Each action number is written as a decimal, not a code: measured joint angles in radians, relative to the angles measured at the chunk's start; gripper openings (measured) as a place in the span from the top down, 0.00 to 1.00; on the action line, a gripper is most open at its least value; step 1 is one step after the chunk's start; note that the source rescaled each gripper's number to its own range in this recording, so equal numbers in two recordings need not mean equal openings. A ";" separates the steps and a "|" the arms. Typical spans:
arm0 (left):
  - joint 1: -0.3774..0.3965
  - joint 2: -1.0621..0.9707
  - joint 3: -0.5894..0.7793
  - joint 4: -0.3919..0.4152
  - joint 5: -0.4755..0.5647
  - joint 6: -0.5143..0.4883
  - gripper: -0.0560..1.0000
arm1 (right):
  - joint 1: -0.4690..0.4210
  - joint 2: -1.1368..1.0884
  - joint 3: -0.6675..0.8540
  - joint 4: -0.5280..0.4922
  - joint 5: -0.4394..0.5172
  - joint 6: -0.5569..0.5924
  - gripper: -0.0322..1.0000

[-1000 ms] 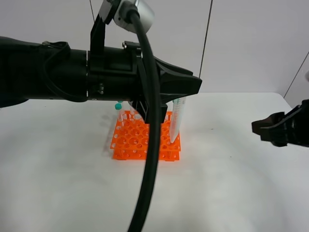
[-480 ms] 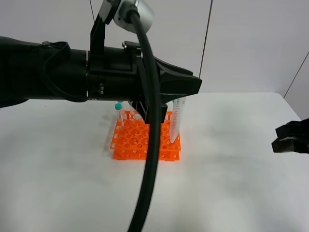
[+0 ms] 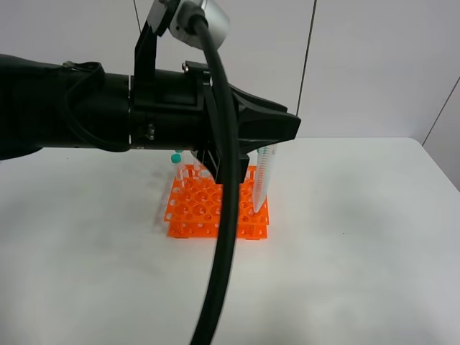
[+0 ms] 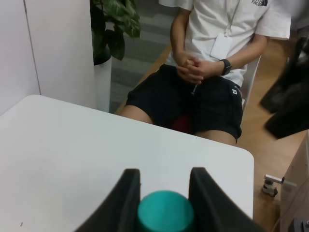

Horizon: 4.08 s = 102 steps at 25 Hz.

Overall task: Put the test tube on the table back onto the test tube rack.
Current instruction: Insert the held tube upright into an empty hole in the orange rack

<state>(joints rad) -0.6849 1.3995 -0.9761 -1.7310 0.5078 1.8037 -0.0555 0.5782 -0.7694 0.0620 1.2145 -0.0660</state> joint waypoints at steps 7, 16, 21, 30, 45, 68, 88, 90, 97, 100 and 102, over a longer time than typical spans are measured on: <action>0.000 0.000 0.000 0.000 0.001 0.002 0.94 | 0.000 -0.318 0.145 -0.004 -0.068 -0.010 0.26; 0.000 0.000 0.000 0.000 0.005 0.003 0.94 | 0.000 -0.416 0.265 -0.007 -0.169 0.009 0.26; 0.000 0.000 0.000 0.000 0.006 0.003 0.94 | 0.000 -0.418 0.273 -0.052 -0.187 0.076 0.26; 0.000 0.000 0.000 0.000 0.006 0.003 0.94 | 0.000 -0.418 0.273 -0.062 -0.187 0.101 0.26; 0.000 0.000 0.000 0.000 -0.030 0.036 0.94 | 0.000 -0.418 0.273 -0.062 -0.187 0.101 0.26; 0.023 0.011 0.000 1.561 -0.651 -1.553 0.94 | 0.000 -0.418 0.273 -0.062 -0.187 0.101 0.26; 0.215 0.306 0.118 1.857 -1.184 -1.981 0.94 | 0.000 -0.418 0.273 -0.062 -0.187 0.101 0.26; 0.229 0.331 0.131 1.855 -1.230 -1.980 0.94 | 0.000 -0.418 0.273 -0.062 -0.187 0.101 0.26; 0.237 0.432 0.133 1.851 -1.323 -1.928 0.94 | 0.000 -0.418 0.273 -0.062 -0.188 0.101 0.26; 0.237 0.467 0.133 1.851 -1.346 -1.874 0.94 | 0.000 -0.418 0.273 -0.062 -0.188 0.101 0.26; 0.237 0.487 0.133 1.851 -1.375 -1.847 0.94 | 0.000 -0.418 0.273 -0.062 -0.188 0.101 0.26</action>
<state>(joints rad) -0.4480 1.8866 -0.8427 0.1202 -0.8677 -0.0436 -0.0555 0.1606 -0.4961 0.0000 1.0263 0.0349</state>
